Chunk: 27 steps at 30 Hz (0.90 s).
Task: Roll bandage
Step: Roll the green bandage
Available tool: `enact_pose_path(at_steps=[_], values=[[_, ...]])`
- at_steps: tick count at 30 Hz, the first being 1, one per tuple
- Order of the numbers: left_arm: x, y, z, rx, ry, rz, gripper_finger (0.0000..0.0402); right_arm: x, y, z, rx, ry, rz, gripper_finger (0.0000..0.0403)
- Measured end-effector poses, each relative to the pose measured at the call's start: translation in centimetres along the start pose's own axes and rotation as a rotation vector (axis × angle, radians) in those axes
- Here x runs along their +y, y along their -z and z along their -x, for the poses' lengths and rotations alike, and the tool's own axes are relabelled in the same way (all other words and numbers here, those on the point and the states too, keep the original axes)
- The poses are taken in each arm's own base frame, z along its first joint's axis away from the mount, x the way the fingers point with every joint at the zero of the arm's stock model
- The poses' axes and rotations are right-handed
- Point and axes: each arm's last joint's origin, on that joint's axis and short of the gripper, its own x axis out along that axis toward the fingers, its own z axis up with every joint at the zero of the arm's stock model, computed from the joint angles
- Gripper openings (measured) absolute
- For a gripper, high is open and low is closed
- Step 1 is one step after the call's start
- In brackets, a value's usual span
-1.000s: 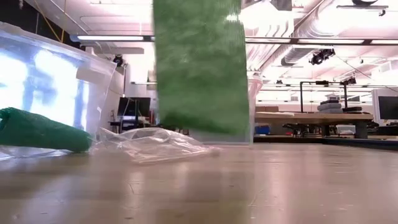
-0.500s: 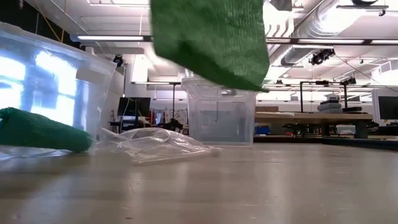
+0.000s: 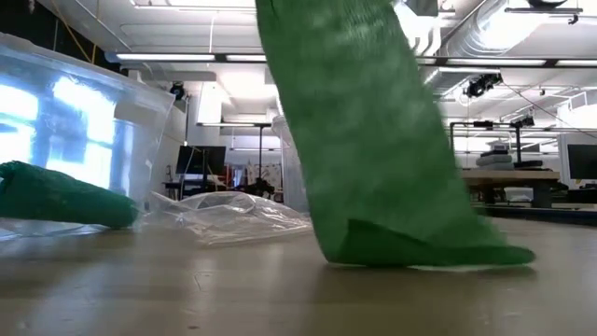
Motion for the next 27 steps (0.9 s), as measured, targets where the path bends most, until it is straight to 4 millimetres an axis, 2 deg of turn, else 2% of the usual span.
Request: enact_pose_path(at_steps=[4,12,16,23,27], values=[[1.0,1.3,-0.3,-0.01,-0.011,0.053,0.0005,-0.3,0.8,-0.7,0.055,-0.01,-0.053,0.0021],[2.8,3.7,-0.2,-0.073,0.003,0.112,0.0005,-0.3,2.3,-1.0,0.155,-0.033,-0.061,0.014],[3.4,4.8,-0.2,-0.058,-0.011,0.124,0.0005,-0.6,2.5,0.3,0.187,-0.048,-0.094,0.0168],[3.8,4.9,-0.1,-0.094,-0.021,0.157,0.0005,-1.6,2.8,4.2,0.236,-0.111,-0.185,0.0181],[3.8,4.9,-0.1,-0.094,-0.022,0.164,0.0005,-0.7,3.5,5.6,0.234,-0.161,-0.171,0.0184]])
